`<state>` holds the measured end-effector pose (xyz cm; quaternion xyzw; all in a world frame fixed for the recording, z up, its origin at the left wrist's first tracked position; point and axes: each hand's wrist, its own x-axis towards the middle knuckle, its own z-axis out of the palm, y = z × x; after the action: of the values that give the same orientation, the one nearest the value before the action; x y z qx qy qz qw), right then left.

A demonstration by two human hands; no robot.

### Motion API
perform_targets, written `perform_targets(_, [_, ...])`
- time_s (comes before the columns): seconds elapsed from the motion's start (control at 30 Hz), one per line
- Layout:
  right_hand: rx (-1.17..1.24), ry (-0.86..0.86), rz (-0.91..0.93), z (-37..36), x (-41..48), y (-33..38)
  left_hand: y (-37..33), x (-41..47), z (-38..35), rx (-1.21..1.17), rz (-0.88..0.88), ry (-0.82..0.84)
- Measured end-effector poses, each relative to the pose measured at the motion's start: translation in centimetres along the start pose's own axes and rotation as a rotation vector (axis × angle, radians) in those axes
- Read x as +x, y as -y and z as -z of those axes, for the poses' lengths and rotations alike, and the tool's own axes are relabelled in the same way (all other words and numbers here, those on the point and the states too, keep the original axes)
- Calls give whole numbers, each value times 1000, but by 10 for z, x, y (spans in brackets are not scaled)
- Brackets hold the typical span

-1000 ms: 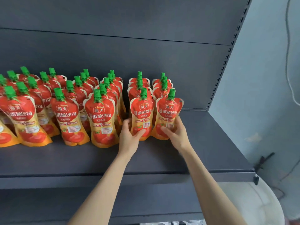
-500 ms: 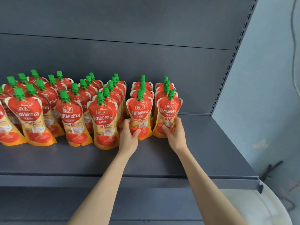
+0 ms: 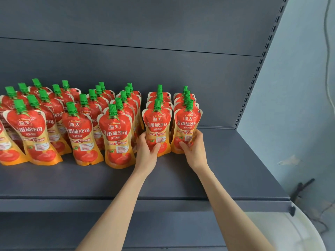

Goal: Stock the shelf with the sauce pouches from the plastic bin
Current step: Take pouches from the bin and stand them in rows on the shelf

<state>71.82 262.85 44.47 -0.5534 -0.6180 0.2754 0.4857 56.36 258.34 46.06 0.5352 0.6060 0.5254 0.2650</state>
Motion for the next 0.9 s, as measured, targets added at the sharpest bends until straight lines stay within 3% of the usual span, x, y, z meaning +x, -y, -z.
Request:
perform_targets(0.33, [-6,0,17,1,0,-2,-5,4,3,-108,57,74])
perform_targets(0.9, [-128,-35,-6,7,-6,3,-6,1,5,-39,104,72])
